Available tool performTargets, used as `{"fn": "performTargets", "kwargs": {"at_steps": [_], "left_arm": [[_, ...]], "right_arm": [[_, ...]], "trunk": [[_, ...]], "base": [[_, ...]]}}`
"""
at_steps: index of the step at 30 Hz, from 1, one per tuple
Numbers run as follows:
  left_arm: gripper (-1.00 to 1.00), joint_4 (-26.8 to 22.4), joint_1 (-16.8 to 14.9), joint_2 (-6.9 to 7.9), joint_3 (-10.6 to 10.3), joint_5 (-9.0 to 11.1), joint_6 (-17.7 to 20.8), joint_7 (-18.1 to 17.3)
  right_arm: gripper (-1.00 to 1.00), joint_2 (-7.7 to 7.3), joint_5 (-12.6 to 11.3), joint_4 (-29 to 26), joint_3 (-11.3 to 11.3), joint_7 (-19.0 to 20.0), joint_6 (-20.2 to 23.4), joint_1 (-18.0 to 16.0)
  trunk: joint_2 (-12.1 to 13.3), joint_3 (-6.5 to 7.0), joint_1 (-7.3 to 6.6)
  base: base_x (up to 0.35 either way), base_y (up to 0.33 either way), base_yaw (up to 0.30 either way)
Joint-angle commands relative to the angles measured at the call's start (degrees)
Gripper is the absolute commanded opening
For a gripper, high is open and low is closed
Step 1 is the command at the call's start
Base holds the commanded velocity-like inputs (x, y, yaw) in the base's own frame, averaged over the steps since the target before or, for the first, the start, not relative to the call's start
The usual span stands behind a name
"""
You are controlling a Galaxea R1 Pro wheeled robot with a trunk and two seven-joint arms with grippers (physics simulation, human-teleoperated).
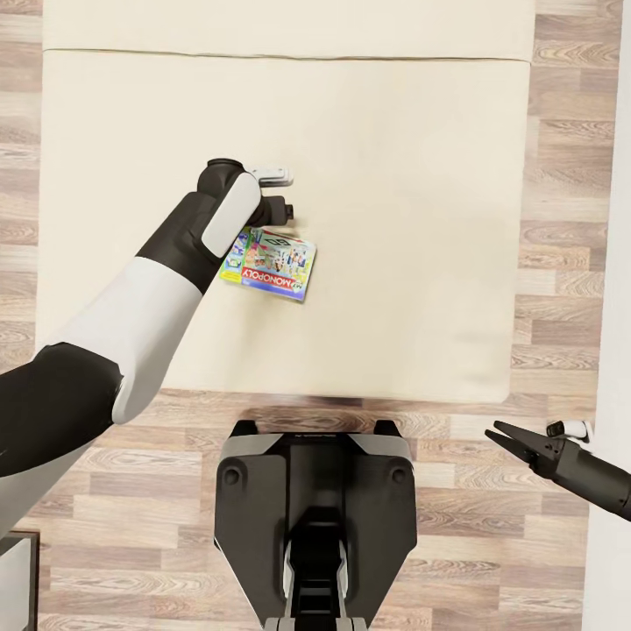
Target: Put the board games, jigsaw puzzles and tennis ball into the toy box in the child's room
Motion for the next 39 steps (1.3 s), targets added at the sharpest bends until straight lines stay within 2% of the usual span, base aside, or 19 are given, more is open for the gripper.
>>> {"fn": "performTargets", "kwargs": {"at_steps": [1, 22, 32, 34, 39], "left_arm": [[1.00, -0.09, -0.03, 0.04, -0.19, 0.61, 0.04, 0.55], [1.00, -0.32, -0.03, 0.50, -0.23, 0.58, 0.11, 0.37], [1.00, -0.31, -0.03, 0.56, -0.23, 0.66, 1.33, 0.18], [1.00, -0.31, -0.03, 0.58, -0.23, 0.65, 1.40, -0.18], [1.00, -0.31, -0.03, 0.63, -0.31, 0.54, 1.48, -3.66]], "right_arm": [[1.00, 0.02, 0.21, -0.01, -0.05, 0.29, 0.20, -0.02], [1.00, 0.22, 0.22, 0.00, -0.05, 0.27, 0.20, -0.02], [1.00, 0.26, 0.22, -0.05, -0.05, 0.27, 0.20, -0.02], [1.00, 0.27, 0.22, -0.06, -0.05, 0.27, 0.20, -0.02], [1.00, 0.29, 0.22, -0.06, -0.05, 0.27, 0.20, -0.02]], "trunk": [[-0.09, -0.06, 0.04], [-0.09, -0.06, 0.04], [-0.09, -0.06, 0.04], [-0.09, -0.07, 0.04], [-0.09, -0.29, 0.04]], "base": [[0.000, 0.000, 0.000], [0.000, 0.000, 0.000], [0.000, 0.000, 0.000], [0.000, 0.000, 0.000], [0.000, 0.000, 0.000]]}}
